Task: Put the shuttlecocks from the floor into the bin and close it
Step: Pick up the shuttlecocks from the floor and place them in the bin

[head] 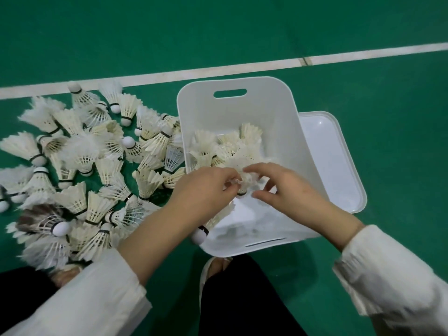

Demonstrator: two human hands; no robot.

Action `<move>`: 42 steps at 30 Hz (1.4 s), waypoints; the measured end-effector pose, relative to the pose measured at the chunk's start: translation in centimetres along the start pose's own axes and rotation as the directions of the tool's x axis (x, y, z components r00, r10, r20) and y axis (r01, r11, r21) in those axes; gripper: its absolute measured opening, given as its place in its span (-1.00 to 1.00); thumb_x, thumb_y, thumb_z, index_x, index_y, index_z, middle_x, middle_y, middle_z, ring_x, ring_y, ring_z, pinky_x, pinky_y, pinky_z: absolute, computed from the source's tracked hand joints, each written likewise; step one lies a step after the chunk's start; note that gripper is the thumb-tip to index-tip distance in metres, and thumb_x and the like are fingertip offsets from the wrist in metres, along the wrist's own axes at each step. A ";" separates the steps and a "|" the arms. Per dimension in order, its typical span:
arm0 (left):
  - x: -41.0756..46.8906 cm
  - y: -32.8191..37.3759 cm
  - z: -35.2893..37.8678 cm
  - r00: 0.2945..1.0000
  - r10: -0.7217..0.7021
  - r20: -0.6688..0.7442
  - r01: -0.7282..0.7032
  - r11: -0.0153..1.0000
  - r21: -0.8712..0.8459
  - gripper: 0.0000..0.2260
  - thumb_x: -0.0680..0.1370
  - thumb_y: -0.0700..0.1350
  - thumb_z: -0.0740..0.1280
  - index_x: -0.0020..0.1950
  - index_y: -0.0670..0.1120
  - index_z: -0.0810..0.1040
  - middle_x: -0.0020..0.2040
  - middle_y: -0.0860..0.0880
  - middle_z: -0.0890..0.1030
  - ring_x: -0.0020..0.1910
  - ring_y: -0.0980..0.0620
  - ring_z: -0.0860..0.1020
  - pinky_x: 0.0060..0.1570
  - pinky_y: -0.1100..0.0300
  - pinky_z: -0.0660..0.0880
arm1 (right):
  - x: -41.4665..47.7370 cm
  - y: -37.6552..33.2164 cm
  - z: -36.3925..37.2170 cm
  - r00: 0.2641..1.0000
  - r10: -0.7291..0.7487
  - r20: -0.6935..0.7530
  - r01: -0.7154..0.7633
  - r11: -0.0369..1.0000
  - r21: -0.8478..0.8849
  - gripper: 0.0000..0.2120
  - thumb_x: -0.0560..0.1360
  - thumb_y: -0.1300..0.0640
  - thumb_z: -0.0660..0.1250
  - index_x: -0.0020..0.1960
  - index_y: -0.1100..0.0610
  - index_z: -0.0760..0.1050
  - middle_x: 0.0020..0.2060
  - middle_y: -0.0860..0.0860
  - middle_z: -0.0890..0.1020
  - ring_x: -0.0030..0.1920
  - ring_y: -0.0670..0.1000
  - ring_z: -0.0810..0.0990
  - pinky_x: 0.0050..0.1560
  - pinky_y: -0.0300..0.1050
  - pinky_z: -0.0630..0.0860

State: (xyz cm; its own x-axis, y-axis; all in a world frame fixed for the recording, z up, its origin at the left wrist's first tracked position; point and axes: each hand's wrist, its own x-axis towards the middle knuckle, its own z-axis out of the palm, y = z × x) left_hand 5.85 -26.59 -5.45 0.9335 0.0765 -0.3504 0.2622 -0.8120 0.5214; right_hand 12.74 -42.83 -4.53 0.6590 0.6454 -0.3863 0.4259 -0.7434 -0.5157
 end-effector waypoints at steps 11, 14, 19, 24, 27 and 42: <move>-1.1 -0.2 -1.2 0.985 -0.059 -0.161 0.013 0.961 -0.275 -0.61 0.51 0.21 0.18 0.15 -0.04 0.24 -0.05 0.04 0.49 -0.23 0.11 0.51 -0.31 0.23 0.34 | 2.0 2.8 1.2 0.965 0.262 -0.004 -0.252 0.926 -0.282 -0.80 0.51 0.10 0.26 -0.02 0.18 0.60 -0.03 0.18 0.65 0.02 0.21 0.57 -0.05 -0.08 0.45; -1.0 -0.7 -1.0 0.990 -0.032 -0.140 0.011 0.989 -0.147 -0.83 0.51 -0.06 0.27 -0.04 -0.07 0.29 -0.14 0.03 0.40 -0.25 0.05 0.41 -0.33 0.21 0.21 | 3.5 3.1 2.6 0.959 0.282 0.034 -0.257 0.913 -0.317 -0.79 0.50 0.11 0.26 0.02 0.20 0.59 0.01 0.19 0.63 0.06 0.21 0.56 -0.05 -0.12 0.42; -0.6 -1.1 -0.2 0.992 0.088 -0.091 -0.095 0.993 -0.072 -0.98 0.53 -0.17 0.27 -0.10 -0.08 0.47 -0.12 0.02 0.42 -0.12 0.00 0.46 -0.10 0.13 0.40 | 5.9 3.7 3.8 0.961 0.277 0.019 -0.246 0.880 -0.407 -0.87 0.52 0.19 0.23 -0.01 0.21 0.51 -0.03 0.25 0.56 0.00 0.20 0.55 -0.05 -0.07 0.43; -0.6 -1.3 0.3 0.989 0.133 -0.064 -0.126 0.986 0.108 -0.82 0.57 -0.07 0.23 0.06 -0.07 0.59 0.03 0.03 0.52 0.07 0.04 0.41 -0.07 0.18 0.35 | 6.2 3.8 3.7 0.949 0.302 0.086 -0.240 0.874 -0.423 -0.73 0.52 0.21 0.21 0.20 0.20 0.49 0.17 0.21 0.56 0.20 0.20 0.52 0.17 -0.04 0.44; -0.5 -1.5 0.8 0.986 0.161 -0.054 -0.147 0.969 0.200 -0.84 0.59 -0.11 0.18 0.11 -0.04 0.51 0.04 0.03 0.49 0.08 0.03 0.38 -0.18 0.27 0.15 | 5.9 4.1 3.2 0.932 0.333 0.141 -0.261 0.889 -0.377 -0.63 0.54 0.20 0.22 0.34 0.09 0.39 0.28 0.17 0.50 0.29 0.16 0.46 0.24 -0.08 0.38; -0.6 -2.1 -1.0 0.967 0.238 -0.087 -0.236 0.971 0.034 -0.84 0.56 -0.05 0.23 0.07 -0.03 0.53 0.01 0.06 0.50 0.03 0.06 0.45 0.01 0.11 0.43 | 3.4 -0.6 1.2 0.998 -0.018 0.054 0.012 0.993 0.116 -0.89 0.44 0.06 0.40 -0.12 0.04 0.48 -0.25 -0.03 0.54 -0.34 -0.12 0.46 -0.25 -0.22 0.36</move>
State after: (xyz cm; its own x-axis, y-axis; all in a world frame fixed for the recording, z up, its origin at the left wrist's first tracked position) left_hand 4.92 -24.32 -5.57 0.9867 -0.0688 -0.1474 0.0265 -0.8262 0.5627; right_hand 14.01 -39.96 -6.47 0.6167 0.6675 -0.4172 0.3593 -0.7103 -0.6053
